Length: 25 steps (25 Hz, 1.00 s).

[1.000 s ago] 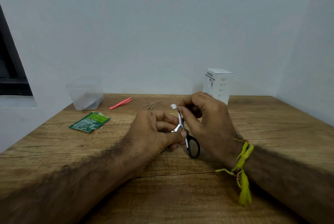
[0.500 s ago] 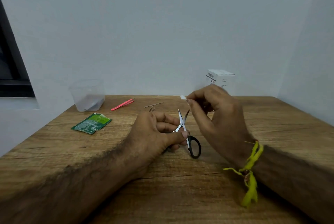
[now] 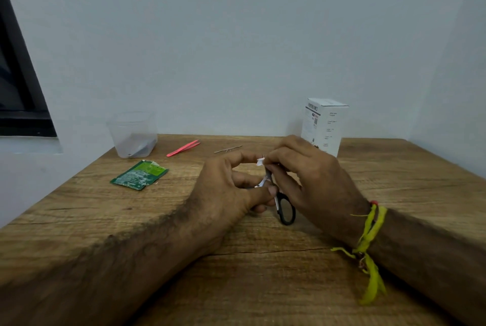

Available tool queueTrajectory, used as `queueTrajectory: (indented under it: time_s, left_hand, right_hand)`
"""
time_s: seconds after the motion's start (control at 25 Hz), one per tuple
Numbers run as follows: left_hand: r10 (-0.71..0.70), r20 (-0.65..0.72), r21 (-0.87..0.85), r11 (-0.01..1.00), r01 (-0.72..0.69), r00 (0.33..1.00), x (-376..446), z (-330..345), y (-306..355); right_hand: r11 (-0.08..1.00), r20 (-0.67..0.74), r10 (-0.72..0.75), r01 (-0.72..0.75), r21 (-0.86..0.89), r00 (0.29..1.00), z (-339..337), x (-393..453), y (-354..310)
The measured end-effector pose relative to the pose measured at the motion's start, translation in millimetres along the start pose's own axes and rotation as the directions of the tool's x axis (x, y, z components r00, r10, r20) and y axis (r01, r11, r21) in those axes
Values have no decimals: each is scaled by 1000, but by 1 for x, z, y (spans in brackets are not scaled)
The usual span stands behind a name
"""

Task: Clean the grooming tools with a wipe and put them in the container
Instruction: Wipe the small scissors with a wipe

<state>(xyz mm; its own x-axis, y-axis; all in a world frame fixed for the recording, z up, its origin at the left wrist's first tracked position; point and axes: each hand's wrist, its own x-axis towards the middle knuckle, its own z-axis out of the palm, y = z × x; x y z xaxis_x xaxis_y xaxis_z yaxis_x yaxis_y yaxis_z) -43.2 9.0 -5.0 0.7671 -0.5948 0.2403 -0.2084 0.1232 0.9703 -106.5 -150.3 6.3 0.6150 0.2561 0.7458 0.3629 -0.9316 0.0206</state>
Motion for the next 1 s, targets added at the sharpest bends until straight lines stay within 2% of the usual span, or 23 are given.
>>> queueTrajectory:
  time_s: [0.12, 0.56, 0.76, 0.88, 1.0]
  left_hand:
    - [-4, -5, -22, 1000, 4, 1000, 1, 2, -1]
    - [-4, -24, -7, 1000, 4, 1000, 2, -2, -2]
    - [-39, -21, -53, 998, 38, 999, 4, -6, -1]
    - [-63, 10, -106, 992, 63, 998, 4, -8, -1]
    - [-67, 28, -144, 987, 71, 997, 4, -10, -1]
  right_hand:
    - [999, 40, -14, 15, -30, 999, -3, -1, 1]
    - [999, 96, 16, -21, 47, 995, -3, 2, 1]
    - [989, 4, 72, -72, 132, 997, -13, -3, 2]
    - [995, 119, 69, -77, 69, 991, -7, -7, -6]
    - [998, 173, 34, -44, 54, 984, -5, -5, -3]
